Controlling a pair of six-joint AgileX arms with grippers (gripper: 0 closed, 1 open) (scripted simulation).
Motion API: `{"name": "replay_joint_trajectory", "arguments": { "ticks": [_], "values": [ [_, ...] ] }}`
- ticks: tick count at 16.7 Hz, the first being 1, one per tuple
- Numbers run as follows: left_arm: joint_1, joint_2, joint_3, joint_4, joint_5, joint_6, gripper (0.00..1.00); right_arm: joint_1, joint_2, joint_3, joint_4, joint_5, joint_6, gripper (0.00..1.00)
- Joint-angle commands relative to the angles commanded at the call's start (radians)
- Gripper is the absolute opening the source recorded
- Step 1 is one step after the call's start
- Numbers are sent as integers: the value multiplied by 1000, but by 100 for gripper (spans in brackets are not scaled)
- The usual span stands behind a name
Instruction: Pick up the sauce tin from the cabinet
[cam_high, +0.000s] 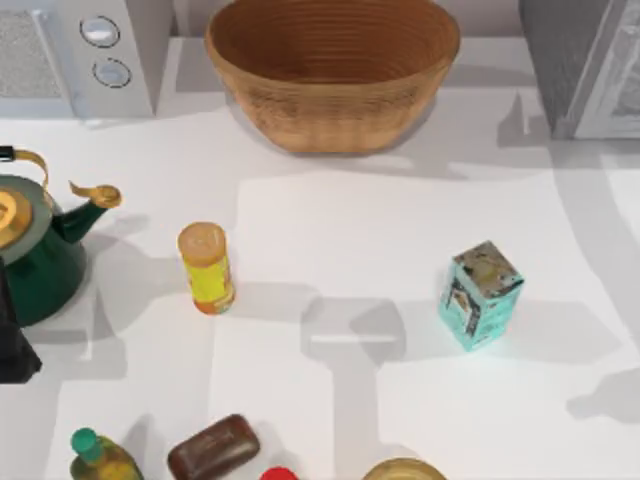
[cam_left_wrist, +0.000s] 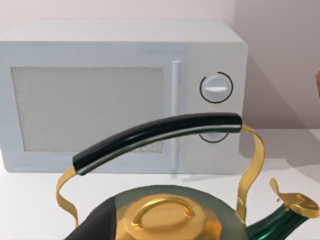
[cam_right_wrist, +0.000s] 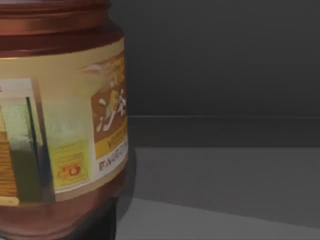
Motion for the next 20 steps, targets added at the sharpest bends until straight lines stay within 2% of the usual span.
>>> {"name": "replay_joint_trajectory", "arguments": {
  "ticks": [4, 11, 18, 20],
  "values": [
    [0, 0, 0, 0, 0, 0, 100, 14, 90, 119, -27, 12, 3, 100],
    [0, 0, 0, 0, 0, 0, 100, 25, 97, 130, -22, 28, 1, 100],
    [0, 0, 0, 0, 0, 0, 100, 261, 196, 185, 19, 271, 0, 100],
    [0, 0, 0, 0, 0, 0, 100, 294, 209, 191, 26, 305, 0, 100]
  ]
}}
